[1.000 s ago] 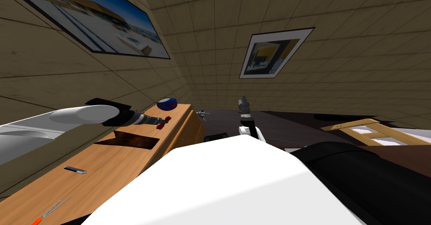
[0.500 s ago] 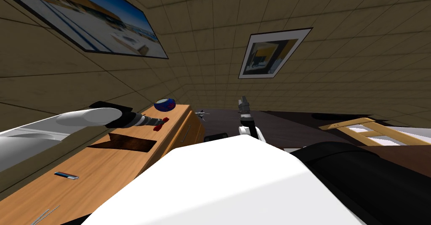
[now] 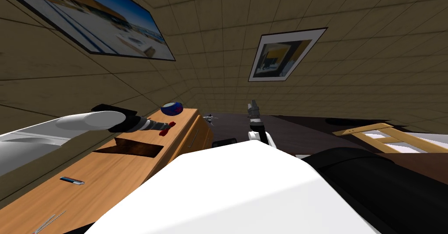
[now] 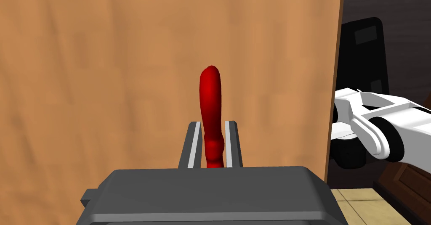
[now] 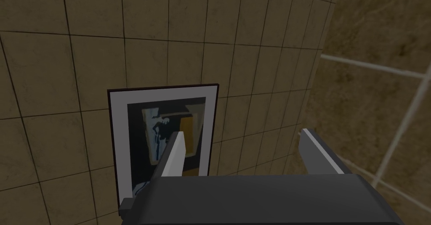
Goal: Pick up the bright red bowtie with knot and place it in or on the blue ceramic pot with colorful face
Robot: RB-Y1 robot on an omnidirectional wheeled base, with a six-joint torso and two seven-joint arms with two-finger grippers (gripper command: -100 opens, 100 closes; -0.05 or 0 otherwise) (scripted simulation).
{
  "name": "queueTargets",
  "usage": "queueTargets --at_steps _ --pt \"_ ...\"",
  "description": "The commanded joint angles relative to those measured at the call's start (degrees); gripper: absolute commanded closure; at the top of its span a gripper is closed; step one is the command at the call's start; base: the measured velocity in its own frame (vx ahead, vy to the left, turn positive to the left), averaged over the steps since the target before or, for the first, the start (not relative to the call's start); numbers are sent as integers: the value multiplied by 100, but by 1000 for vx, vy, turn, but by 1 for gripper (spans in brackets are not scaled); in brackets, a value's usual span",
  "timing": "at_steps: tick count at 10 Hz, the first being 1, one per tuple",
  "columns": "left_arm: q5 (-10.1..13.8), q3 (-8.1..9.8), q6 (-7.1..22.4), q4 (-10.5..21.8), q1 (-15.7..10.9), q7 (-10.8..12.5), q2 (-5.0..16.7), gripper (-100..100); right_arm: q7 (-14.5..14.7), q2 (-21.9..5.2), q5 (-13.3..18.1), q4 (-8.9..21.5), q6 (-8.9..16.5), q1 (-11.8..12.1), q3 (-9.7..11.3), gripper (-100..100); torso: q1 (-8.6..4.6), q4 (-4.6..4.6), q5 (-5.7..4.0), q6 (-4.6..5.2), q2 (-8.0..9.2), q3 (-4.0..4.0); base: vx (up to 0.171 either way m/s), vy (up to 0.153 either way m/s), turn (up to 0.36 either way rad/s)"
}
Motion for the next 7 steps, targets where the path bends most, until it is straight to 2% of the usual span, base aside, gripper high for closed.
queueTargets --at_steps 1,2,3,4,7 --pt "0 0 0 0 0 0 0 100 0 0 0 0 0 0 0 0 0 0 0 0 0 0 -9 19 14" --pt "11 7 9 -4 -4 7 12 0 0 0 0 0 0 0 0 0 -1 -2 4 2 -1 -1 0 0 0" --pt "-122 95 200 216 -112 -106 56 100 0 0 0 0 0 0 0 0 -5 -2 3 3 -4 -3 -11 -23 -100" --pt "-188 137 289 322 -164 -161 78 100 0 0 0 0 0 -1 1 0 -13 -1 -2 8 -6 -3 -15 -34 -135" --pt "-552 377 788 912 -451 -457 198 100 0 1 0 0 0 -1 1 0 -43 0 -13 11 -5 -2 -17 -75 -155"
